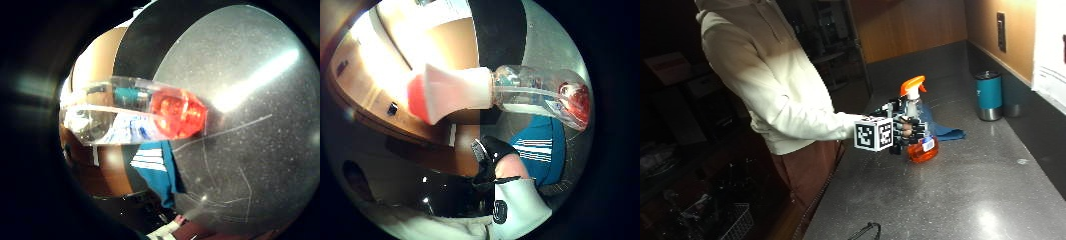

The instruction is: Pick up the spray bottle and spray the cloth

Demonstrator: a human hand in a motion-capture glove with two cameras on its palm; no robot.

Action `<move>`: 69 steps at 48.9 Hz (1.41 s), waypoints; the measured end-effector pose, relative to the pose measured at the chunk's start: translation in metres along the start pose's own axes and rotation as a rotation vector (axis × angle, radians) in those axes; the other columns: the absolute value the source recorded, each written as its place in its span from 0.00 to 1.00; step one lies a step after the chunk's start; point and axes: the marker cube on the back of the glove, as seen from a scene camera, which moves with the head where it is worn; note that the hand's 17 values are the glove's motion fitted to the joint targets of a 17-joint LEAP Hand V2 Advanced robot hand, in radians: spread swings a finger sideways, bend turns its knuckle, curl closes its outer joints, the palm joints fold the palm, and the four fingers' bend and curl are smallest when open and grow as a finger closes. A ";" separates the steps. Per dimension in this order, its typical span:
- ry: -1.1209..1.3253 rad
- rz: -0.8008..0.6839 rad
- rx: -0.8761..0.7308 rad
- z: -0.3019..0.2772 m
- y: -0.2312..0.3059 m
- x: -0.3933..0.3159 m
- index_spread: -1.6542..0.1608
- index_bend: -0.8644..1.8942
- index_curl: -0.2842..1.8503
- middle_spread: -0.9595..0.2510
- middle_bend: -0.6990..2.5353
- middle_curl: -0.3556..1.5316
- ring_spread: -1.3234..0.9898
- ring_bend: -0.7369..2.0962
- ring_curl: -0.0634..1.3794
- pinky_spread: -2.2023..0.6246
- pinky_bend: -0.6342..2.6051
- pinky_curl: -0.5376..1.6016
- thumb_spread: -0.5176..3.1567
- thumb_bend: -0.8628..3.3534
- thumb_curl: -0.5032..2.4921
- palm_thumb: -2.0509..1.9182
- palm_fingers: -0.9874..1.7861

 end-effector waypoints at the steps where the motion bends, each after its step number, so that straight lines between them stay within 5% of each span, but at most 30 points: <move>1: 0.001 -0.001 0.000 0.001 0.000 0.000 0.75 0.35 0.21 0.80 0.29 0.37 0.59 0.41 0.25 0.84 0.35 0.42 0.38 0.20 0.28 0.67 0.35; 23: 0.108 0.011 0.099 0.018 -0.023 -0.007 0.72 0.37 0.22 0.70 0.32 0.38 0.57 0.44 0.26 0.85 0.32 0.40 0.37 0.20 0.28 0.66 0.46; 44: 0.112 -0.007 0.148 0.026 -0.044 -0.013 0.75 0.43 0.30 0.69 0.34 0.40 0.52 0.42 0.27 0.82 0.23 0.36 0.37 0.20 0.29 0.69 0.71; 69: 0.157 -0.042 0.118 0.031 -0.064 -0.022 0.79 0.40 0.34 0.68 0.30 0.40 0.49 0.40 0.29 0.71 0.30 0.41 0.25 0.20 0.36 0.76 0.82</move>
